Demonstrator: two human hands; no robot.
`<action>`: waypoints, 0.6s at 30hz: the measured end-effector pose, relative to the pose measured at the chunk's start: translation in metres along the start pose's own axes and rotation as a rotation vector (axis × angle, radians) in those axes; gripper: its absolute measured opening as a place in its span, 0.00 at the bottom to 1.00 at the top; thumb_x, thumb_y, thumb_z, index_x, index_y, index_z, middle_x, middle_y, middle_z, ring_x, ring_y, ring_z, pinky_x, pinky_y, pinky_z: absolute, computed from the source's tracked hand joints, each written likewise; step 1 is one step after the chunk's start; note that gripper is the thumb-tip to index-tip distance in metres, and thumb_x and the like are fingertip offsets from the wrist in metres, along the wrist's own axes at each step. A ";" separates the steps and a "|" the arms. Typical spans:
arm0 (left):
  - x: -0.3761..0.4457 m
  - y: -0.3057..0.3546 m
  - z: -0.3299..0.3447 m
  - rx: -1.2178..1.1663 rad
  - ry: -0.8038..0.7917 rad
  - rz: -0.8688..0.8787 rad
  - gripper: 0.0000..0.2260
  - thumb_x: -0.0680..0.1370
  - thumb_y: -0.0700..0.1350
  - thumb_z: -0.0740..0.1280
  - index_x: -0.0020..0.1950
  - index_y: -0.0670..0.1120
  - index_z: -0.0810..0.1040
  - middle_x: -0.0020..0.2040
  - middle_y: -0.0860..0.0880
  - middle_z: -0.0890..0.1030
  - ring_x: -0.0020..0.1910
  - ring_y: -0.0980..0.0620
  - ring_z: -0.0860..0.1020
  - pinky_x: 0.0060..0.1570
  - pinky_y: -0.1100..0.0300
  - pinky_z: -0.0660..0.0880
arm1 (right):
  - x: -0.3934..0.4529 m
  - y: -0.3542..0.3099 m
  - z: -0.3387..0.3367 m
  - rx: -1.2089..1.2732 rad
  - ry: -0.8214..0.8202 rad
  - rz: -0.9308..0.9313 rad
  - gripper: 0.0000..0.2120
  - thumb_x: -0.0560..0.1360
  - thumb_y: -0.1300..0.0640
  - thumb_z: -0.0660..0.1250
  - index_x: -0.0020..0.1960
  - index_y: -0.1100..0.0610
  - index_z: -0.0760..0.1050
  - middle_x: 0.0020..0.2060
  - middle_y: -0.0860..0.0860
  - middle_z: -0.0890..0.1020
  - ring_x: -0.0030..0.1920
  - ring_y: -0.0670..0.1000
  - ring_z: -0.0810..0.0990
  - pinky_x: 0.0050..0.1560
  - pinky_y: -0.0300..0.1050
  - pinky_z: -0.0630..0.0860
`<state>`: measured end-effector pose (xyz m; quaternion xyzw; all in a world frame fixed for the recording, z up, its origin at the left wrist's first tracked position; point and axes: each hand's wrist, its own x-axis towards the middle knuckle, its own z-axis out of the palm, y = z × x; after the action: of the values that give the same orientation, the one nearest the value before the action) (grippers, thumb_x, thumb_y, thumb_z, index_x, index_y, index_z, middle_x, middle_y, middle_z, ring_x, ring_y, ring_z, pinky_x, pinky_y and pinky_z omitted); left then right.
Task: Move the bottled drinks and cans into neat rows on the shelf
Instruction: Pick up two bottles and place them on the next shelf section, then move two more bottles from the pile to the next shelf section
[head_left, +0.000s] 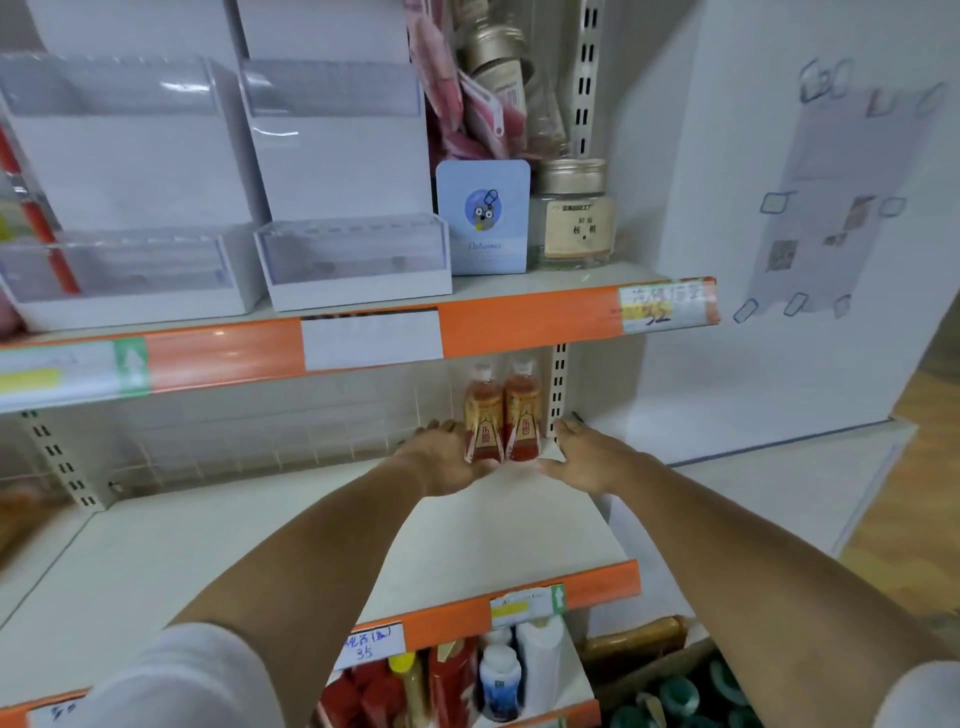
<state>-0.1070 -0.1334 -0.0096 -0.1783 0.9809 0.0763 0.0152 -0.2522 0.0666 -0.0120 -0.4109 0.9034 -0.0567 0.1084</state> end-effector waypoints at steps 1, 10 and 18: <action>-0.004 0.001 -0.002 -0.009 0.008 -0.010 0.36 0.77 0.71 0.57 0.78 0.51 0.65 0.75 0.45 0.70 0.74 0.42 0.65 0.73 0.46 0.62 | -0.001 0.000 -0.002 -0.002 -0.003 -0.007 0.44 0.79 0.32 0.54 0.81 0.57 0.41 0.81 0.52 0.43 0.81 0.52 0.44 0.79 0.54 0.51; -0.057 0.002 -0.012 -0.058 -0.012 -0.151 0.43 0.78 0.71 0.56 0.83 0.44 0.52 0.83 0.45 0.55 0.82 0.45 0.52 0.78 0.47 0.55 | -0.013 -0.006 -0.011 -0.067 0.005 -0.149 0.45 0.77 0.29 0.53 0.82 0.53 0.42 0.81 0.51 0.47 0.80 0.54 0.50 0.79 0.56 0.54; -0.121 -0.009 -0.022 -0.095 0.031 -0.272 0.40 0.80 0.68 0.58 0.82 0.43 0.54 0.82 0.43 0.59 0.81 0.45 0.56 0.79 0.49 0.55 | -0.017 -0.039 -0.014 -0.089 -0.004 -0.248 0.44 0.77 0.29 0.53 0.82 0.55 0.43 0.81 0.50 0.48 0.80 0.55 0.55 0.75 0.53 0.61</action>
<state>0.0096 -0.1027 0.0174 -0.3112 0.9431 0.1171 0.0019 -0.2161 0.0541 0.0111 -0.5241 0.8470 -0.0285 0.0841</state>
